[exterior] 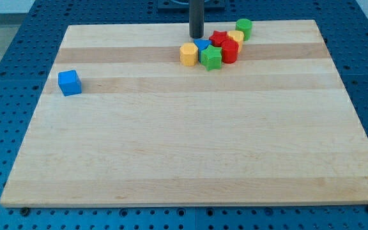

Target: Separate the green star blue triangle from the group of blocks

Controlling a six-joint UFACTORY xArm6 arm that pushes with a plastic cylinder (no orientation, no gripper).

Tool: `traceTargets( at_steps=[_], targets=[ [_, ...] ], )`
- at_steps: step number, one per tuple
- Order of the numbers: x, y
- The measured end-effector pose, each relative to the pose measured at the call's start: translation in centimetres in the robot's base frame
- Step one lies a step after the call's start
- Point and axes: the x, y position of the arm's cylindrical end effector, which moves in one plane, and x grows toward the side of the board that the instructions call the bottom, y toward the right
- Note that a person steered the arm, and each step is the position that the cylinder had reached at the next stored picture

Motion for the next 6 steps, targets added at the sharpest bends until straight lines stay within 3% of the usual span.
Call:
traceTargets(
  at_steps=[6],
  targets=[
    [3.9,-1.8]
  ],
)
